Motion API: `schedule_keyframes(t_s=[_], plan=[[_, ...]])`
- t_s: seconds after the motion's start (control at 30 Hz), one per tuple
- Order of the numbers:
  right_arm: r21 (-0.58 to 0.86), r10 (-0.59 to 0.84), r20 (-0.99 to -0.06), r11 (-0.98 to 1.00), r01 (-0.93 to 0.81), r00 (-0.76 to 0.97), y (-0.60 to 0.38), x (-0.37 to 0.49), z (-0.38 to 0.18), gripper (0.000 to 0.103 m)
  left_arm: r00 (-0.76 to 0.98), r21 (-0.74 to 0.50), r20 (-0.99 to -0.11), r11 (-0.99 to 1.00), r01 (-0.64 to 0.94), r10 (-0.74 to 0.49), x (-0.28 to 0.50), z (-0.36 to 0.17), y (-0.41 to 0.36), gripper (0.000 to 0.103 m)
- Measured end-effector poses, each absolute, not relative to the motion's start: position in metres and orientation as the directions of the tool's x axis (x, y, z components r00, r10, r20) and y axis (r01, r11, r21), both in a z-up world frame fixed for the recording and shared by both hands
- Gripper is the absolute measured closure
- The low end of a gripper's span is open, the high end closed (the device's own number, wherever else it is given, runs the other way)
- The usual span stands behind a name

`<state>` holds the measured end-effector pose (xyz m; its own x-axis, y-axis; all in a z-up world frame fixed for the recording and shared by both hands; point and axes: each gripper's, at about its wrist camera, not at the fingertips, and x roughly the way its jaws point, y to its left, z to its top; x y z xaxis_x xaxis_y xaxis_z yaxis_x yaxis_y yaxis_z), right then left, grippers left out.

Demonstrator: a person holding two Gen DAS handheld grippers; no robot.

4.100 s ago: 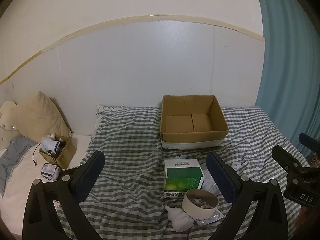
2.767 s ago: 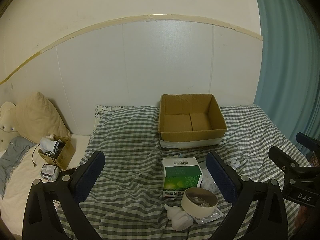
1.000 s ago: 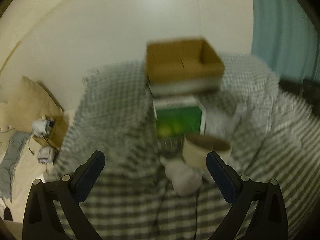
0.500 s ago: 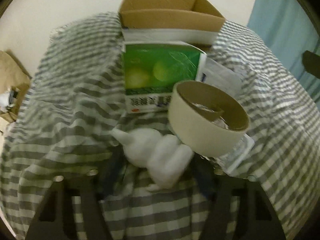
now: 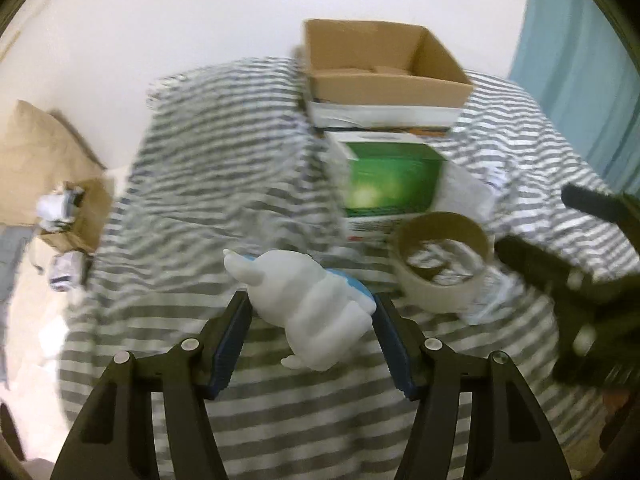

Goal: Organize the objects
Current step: 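Grasp the white plush toy with the left gripper while the right gripper reaches the tape roll, then carry the plush toy and beige tape roll into the cardboard box and release both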

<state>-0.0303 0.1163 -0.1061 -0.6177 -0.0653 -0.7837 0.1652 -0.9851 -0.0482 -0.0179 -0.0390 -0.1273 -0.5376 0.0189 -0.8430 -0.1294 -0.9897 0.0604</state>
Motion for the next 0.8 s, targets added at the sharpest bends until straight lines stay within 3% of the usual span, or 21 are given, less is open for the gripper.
schedule_keyframes(t_s=[0.37, 0.47, 0.8], plan=[[-0.133, -0.002, -0.863, -0.964, 0.232, -0.505, 0.068, -0.047, -0.167, 0.001, -0.529, 0.025, -0.849, -0.997, -0.067, 0.014, -0.025, -0.133, -0.076, 0.040], [-0.112, -0.014, -0.880, -0.965, 0.237, -0.475, 0.071, -0.053, -0.172, 0.025, -0.526, 0.023, -0.851, -0.998, -0.066, 0.015, -0.024, -0.134, -0.078, 0.040], [-0.136, -0.045, -0.849, -0.944, 0.300, -0.526, 0.056, -0.039, -0.140, 0.028, -0.577, 0.029, -0.816, -0.996, -0.088, 0.027, -0.017, -0.107, -0.066, 0.040]])
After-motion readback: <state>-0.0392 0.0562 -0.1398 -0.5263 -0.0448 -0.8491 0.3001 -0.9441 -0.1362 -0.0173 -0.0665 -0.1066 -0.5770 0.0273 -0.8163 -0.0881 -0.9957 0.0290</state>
